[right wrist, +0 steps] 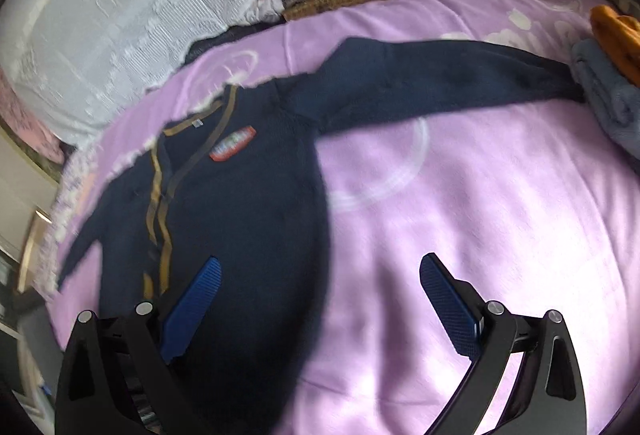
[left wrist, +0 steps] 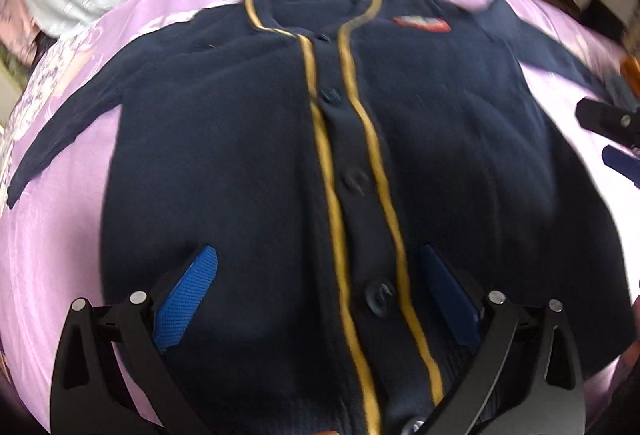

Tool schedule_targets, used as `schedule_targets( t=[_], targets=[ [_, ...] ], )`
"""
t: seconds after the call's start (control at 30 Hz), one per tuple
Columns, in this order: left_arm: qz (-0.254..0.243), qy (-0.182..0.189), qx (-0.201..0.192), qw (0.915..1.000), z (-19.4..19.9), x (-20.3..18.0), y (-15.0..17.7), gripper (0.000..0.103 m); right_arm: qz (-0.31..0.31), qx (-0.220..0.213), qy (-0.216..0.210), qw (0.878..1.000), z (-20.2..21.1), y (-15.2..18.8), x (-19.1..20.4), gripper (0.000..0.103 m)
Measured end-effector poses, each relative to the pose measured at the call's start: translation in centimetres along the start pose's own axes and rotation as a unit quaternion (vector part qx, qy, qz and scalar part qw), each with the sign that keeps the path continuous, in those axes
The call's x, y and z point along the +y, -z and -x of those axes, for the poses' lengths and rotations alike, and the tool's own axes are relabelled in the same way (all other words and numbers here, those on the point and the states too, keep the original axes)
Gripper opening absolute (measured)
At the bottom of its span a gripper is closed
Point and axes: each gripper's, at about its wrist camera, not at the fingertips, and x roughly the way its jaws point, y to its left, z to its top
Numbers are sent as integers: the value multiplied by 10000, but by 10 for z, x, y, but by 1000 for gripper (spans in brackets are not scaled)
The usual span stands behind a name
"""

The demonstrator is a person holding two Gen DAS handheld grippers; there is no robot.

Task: Fold small clothes
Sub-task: 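Move the right tool to the cardigan sleeve cuff beside the folded clothes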

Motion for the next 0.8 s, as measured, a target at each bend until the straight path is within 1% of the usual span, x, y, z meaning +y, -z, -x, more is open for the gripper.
schedule_targets(
  t=[0.07,0.1,0.17,0.2,0.27,0.3,0.33,0.37,0.4,0.47,0.5,0.53,0.6,0.63,0.67,0.7,0.73,0.8],
  targets=[
    [-253,-221,-234,9992,10,-10,13,99,133,88,222,9996,-1,18,-9,100],
    [-339,-281,-280,9986,13,-13,17,99,407,144,489,9979,-2,31,-9,100],
    [-428,-388,-413,9975,17,-16,28,99,978,9,967,9905,-1,51,-7,100],
    [-449,-396,-453,9972,20,-16,32,99,1338,-81,1183,9839,2,63,-3,100],
    [-533,-329,-498,9968,27,-12,39,99,1672,-203,1358,9763,7,73,1,100],
    [-556,-186,-539,9968,36,-5,43,99,1779,-230,1406,9737,10,76,1,100],
    [-531,-27,-612,9967,44,3,47,99,1832,-231,1401,9728,12,79,-1,100],
    [-437,23,-707,9965,53,15,51,99,1806,-211,1364,9738,16,79,-4,100],
    [-354,-18,-792,9962,58,23,52,99,1722,-221,1278,9765,21,78,-7,100],
    [-110,-304,-988,9946,67,49,57,99,1590,-284,1119,9805,32,71,-8,100],
    [-27,-404,-1015,9940,68,57,56,99,1566,-383,1015,9817,38,68,-5,100],
    [59,-488,-964,9941,66,68,55,99,1592,-456,973,9814,41,66,-1,100],
    [251,-755,-474,9957,47,91,56,99,1769,-462,949,9785,39,67,7,100],
    [331,-777,-289,9960,40,99,59,99,1838,-394,959,9775,35,70,9,100],
    [435,-643,-88,9969,31,107,64,99,1914,-270,999,9760,30,74,10,100],
    [664,-317,-84,9973,29,117,69,99,1981,-120,1073,9742,21,79,9,100],
    [750,-200,-163,9969,31,122,71,99,1975,-89,1079,9743,18,82,6,100],
    [761,-101,-172,9969,35,127,73,99,1765,-241,884,9800,20,86,-4,100]
  ],
)
